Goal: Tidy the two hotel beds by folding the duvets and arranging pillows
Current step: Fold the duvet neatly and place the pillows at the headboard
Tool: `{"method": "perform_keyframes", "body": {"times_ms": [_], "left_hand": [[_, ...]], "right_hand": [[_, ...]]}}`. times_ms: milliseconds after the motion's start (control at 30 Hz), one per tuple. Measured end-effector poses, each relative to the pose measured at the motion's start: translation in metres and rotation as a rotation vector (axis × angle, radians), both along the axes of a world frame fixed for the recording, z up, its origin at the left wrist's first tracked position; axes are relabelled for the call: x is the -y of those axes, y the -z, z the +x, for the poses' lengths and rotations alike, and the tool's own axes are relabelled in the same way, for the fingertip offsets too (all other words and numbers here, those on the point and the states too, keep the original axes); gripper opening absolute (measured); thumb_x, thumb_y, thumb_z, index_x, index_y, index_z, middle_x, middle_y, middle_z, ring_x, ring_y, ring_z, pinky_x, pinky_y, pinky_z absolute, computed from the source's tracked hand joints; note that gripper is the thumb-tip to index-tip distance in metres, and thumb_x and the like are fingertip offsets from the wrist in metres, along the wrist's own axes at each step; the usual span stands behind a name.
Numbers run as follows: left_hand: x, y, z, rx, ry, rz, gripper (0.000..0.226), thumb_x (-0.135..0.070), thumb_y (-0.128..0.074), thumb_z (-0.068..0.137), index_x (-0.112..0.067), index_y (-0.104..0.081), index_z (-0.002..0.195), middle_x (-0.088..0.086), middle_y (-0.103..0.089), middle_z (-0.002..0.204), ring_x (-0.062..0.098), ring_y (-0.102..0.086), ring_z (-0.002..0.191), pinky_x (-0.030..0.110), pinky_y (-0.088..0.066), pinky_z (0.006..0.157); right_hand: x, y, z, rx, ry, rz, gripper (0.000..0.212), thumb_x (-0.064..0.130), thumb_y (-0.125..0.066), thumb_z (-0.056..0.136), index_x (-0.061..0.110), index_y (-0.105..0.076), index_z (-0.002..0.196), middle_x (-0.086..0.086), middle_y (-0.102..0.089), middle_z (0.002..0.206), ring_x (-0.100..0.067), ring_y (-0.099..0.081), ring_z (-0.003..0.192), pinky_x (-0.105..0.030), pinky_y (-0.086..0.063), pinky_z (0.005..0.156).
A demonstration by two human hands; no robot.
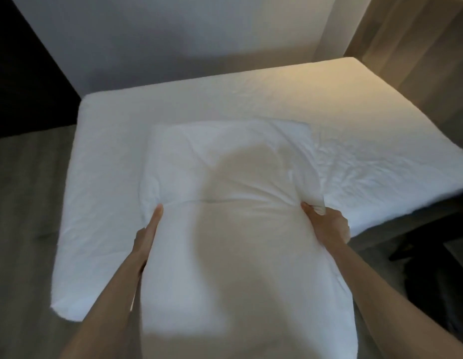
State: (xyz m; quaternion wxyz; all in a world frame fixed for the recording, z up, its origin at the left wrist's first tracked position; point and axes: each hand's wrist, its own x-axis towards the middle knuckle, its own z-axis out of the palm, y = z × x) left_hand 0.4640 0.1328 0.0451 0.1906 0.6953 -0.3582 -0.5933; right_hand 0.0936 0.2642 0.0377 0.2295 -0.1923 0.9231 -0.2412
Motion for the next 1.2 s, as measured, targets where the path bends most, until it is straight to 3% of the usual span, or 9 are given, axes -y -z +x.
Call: {"method": "perform_keyframes", "body": {"times_ms": [167, 367, 567, 700, 800, 867, 1000, 1133, 1200], "left_hand": [[-0.042, 0.008, -0.125, -0.034, 0.121, 0.004, 0.101, -0.086, -0.054, 0.066, -0.009, -0.055, 0.13, 0.008, -0.063, 0.107, 0.024, -0.061, 0.089, 0.037, -0.046, 0.083], [-0.099, 0.012, -0.301, -0.075, 0.167, -0.038, 0.097, -0.081, -0.049, 0.074, -0.007, -0.049, 0.137, 0.011, -0.059, 0.115, 0.025, -0.056, 0.095, 0.035, -0.042, 0.086], [-0.124, -0.011, -0.439, -0.157, 0.233, -0.043, 0.094, -0.087, -0.054, 0.065, -0.017, -0.058, 0.126, 0.006, -0.064, 0.113, 0.027, -0.062, 0.101, 0.042, -0.046, 0.099], [-0.115, -0.004, -0.513, -0.205, 0.236, -0.04, 0.1, -0.093, -0.06, 0.046, -0.022, -0.064, 0.117, 0.008, -0.067, 0.117, 0.028, -0.065, 0.103, 0.047, -0.047, 0.1], [-0.108, -0.008, -0.569, -0.243, 0.233, -0.066, 0.09, -0.091, -0.061, 0.049, -0.024, -0.064, 0.109, 0.008, -0.068, 0.111, 0.03, -0.065, 0.101, 0.048, -0.047, 0.099], [-0.093, -0.005, -0.606, -0.244, 0.238, -0.085, 0.09, -0.09, -0.059, 0.053, -0.024, -0.063, 0.113, 0.008, -0.067, 0.111, 0.03, -0.064, 0.102, 0.049, -0.047, 0.099], [-0.039, 0.019, -0.675, -0.257, 0.24, -0.063, 0.108, -0.094, -0.061, 0.046, -0.021, -0.061, 0.125, 0.01, -0.067, 0.119, 0.033, -0.065, 0.103, 0.051, -0.047, 0.098], [-0.008, -0.007, -0.748, -0.253, 0.255, -0.112, 0.098, -0.09, -0.059, 0.054, -0.018, -0.06, 0.121, 0.01, -0.067, 0.112, 0.031, -0.065, 0.099, 0.048, -0.049, 0.096], [0.002, -0.016, -0.779, -0.267, 0.294, -0.11, 0.103, -0.092, -0.055, 0.057, -0.021, -0.055, 0.132, 0.006, -0.06, 0.128, 0.028, -0.062, 0.11, 0.048, -0.045, 0.101]], "right_hand": [[-0.079, 0.005, -0.108, -0.021, 0.065, 0.003, 0.067, 0.07, -0.054, 0.082, 0.011, -0.066, 0.112, -0.017, -0.067, 0.109, -0.037, -0.061, 0.1, -0.036, -0.043, 0.074], [-0.159, -0.018, -0.264, -0.084, 0.134, -0.045, 0.065, 0.071, -0.055, 0.081, 0.013, -0.069, 0.107, -0.016, -0.067, 0.107, -0.037, -0.062, 0.098, -0.038, -0.049, 0.077], [-0.217, -0.049, -0.388, -0.099, 0.229, -0.116, 0.059, 0.065, -0.058, 0.083, 0.012, -0.069, 0.106, -0.014, -0.066, 0.1, -0.037, -0.061, 0.098, -0.037, -0.044, 0.075], [-0.22, -0.065, -0.464, -0.143, 0.225, -0.151, 0.055, 0.062, -0.057, 0.085, 0.01, -0.068, 0.098, -0.014, -0.067, 0.094, -0.034, -0.061, 0.087, -0.034, -0.041, 0.069], [-0.21, -0.07, -0.519, -0.173, 0.244, -0.205, 0.049, 0.061, -0.059, 0.085, 0.013, -0.068, 0.091, -0.013, -0.066, 0.092, -0.033, -0.061, 0.086, -0.034, -0.043, 0.069], [-0.198, -0.07, -0.555, -0.186, 0.232, -0.233, 0.046, 0.059, -0.058, 0.086, 0.014, -0.066, 0.088, -0.009, -0.062, 0.086, -0.031, -0.06, 0.084, -0.033, -0.042, 0.068], [-0.165, -0.069, -0.629, -0.203, 0.257, -0.266, 0.051, 0.06, -0.059, 0.086, 0.013, -0.069, 0.101, -0.008, -0.063, 0.09, -0.031, -0.06, 0.086, -0.032, -0.042, 0.07], [-0.129, -0.08, -0.702, -0.225, 0.239, -0.27, 0.053, 0.062, -0.057, 0.085, 0.014, -0.068, 0.104, -0.009, -0.067, 0.095, -0.027, -0.059, 0.082, -0.034, -0.046, 0.07], [-0.118, -0.085, -0.733, -0.226, 0.239, -0.263, 0.053, 0.063, -0.057, 0.084, 0.015, -0.068, 0.102, -0.011, -0.068, 0.097, -0.031, -0.062, 0.087, -0.035, -0.048, 0.071]]}}
